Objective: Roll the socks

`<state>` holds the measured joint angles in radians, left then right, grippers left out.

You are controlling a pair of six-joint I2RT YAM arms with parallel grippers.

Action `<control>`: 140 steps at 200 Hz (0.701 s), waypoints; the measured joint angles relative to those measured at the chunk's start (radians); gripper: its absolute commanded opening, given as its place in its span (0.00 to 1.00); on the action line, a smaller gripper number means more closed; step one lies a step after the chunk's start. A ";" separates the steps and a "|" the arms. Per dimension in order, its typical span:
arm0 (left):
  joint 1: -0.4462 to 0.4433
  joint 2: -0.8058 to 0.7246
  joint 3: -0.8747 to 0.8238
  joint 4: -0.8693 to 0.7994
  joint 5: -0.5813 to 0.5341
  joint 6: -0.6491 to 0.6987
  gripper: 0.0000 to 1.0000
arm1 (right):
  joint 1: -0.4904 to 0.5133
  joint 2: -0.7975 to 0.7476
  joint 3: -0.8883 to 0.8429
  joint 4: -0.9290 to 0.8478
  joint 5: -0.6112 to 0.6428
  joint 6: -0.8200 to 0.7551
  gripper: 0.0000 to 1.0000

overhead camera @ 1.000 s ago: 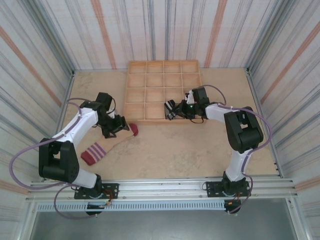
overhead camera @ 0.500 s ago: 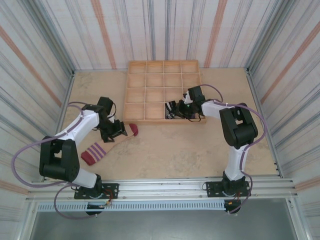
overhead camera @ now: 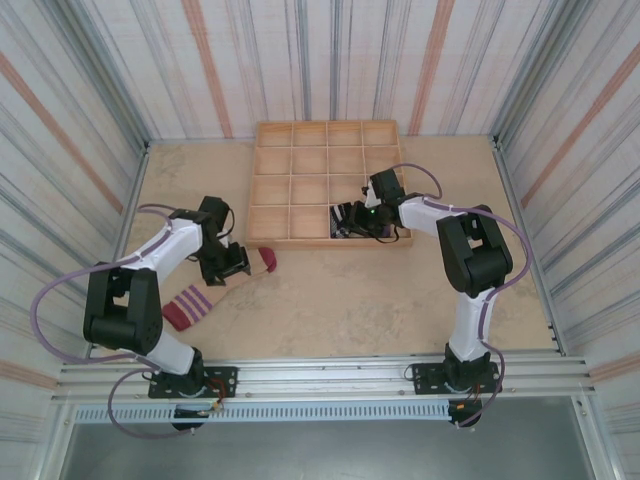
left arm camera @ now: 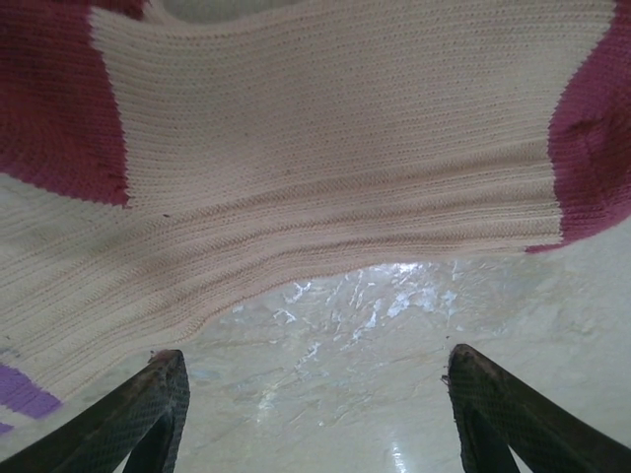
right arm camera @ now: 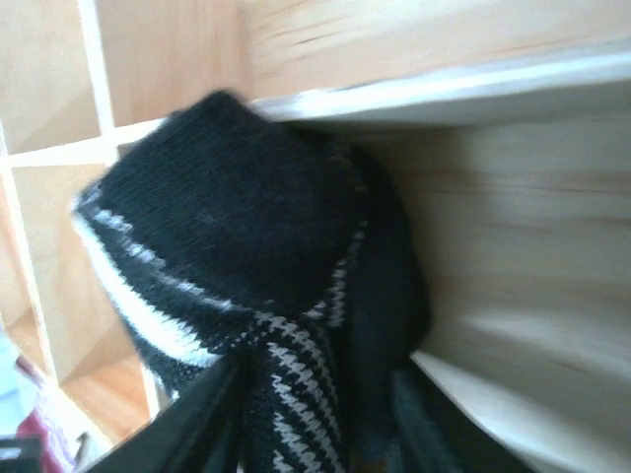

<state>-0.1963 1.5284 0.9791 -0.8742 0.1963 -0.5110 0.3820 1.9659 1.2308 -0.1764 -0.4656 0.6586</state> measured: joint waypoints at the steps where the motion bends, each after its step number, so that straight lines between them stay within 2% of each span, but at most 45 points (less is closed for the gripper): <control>1: 0.000 0.000 0.000 0.000 -0.001 0.000 0.71 | 0.001 0.000 0.000 0.001 0.000 -0.002 0.49; 24: 0.000 0.016 0.009 0.003 -0.031 0.003 0.71 | 0.007 -0.013 0.005 -0.006 0.004 -0.017 0.59; 61: 0.000 0.085 0.060 0.005 -0.064 0.021 0.68 | 0.011 -0.032 0.005 -0.021 0.005 -0.025 0.69; 91: 0.000 0.119 0.068 0.011 -0.068 0.037 0.66 | 0.010 -0.063 0.004 -0.062 0.008 -0.051 0.85; 140: 0.000 0.143 0.070 0.025 -0.069 0.045 0.62 | 0.005 -0.136 0.004 -0.146 0.062 -0.100 0.89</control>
<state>-0.1963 1.6714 1.0492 -0.8494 0.1276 -0.4660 0.3870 1.8301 1.2350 -0.3225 -0.4034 0.5587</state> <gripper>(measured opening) 0.632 0.882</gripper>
